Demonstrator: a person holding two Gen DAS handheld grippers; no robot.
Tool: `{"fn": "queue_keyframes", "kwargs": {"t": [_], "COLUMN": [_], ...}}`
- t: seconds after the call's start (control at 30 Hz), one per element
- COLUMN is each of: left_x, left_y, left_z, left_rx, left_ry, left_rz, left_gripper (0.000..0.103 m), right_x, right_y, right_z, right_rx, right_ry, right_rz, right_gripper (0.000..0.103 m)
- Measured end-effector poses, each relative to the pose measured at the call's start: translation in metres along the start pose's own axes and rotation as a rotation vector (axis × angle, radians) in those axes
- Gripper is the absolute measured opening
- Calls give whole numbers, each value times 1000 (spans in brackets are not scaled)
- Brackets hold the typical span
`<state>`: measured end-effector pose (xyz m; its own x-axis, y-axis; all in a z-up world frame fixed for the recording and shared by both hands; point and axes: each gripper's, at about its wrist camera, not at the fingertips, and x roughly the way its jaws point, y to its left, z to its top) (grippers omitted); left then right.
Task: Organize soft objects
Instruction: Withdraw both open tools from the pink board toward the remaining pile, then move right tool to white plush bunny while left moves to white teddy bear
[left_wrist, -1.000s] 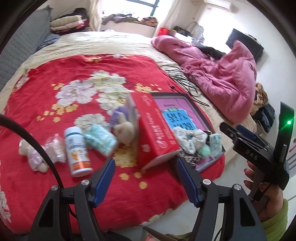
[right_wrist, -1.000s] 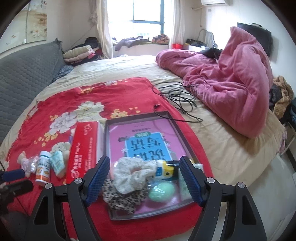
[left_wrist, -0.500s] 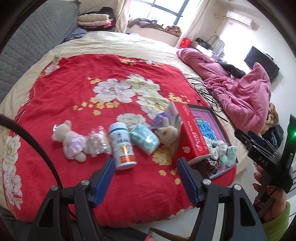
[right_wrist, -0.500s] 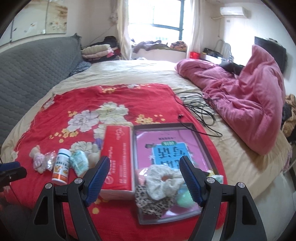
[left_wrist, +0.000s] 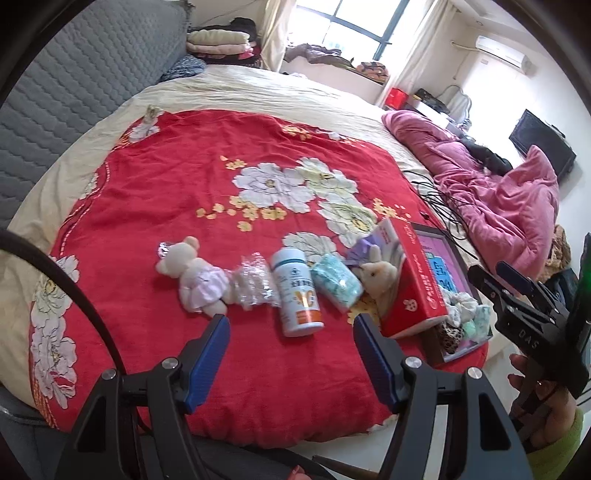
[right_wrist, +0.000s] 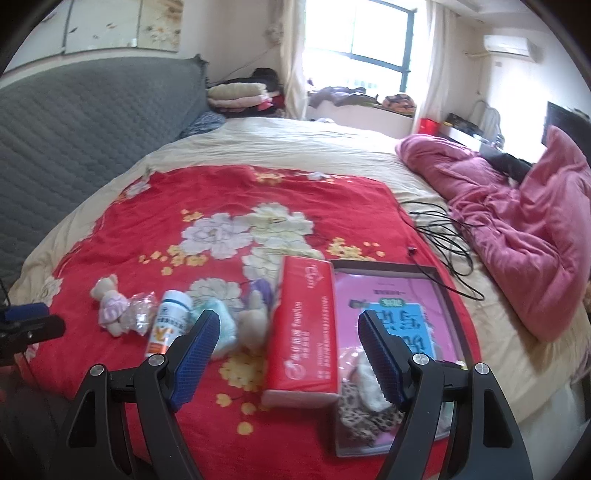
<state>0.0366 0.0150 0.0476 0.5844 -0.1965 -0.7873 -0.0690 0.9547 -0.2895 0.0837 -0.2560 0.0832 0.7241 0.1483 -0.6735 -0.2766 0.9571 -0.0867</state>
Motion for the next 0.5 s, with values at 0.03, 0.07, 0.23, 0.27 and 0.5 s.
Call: {"fn": "queue_keyframes", "kwargs": {"t": [0.03,0.07,0.23,0.27,0.5], "left_x": [1,1,7,9,22], "left_y": [3,6,20,23,46], "left_z": [0,0,-2,-2,-9], "left_rx": [-4,-10,-34,-42,-97], "left_ry": [1,4,23,25,51], "left_rz": [2,1,13,14,25], "left_gripper": [69,69,69,69,69], "right_x": [2,4,15,17,30], "right_y": [5,9,28,31,43], "right_z": [1,1,-1,-1,-5], "right_rx": [-8,-15,-52,-57,-94], "right_ry": [5,8,39,45,76], "right_rz": [8,14,36,40,41], "right_gripper": [78,78,78,78,78]}}
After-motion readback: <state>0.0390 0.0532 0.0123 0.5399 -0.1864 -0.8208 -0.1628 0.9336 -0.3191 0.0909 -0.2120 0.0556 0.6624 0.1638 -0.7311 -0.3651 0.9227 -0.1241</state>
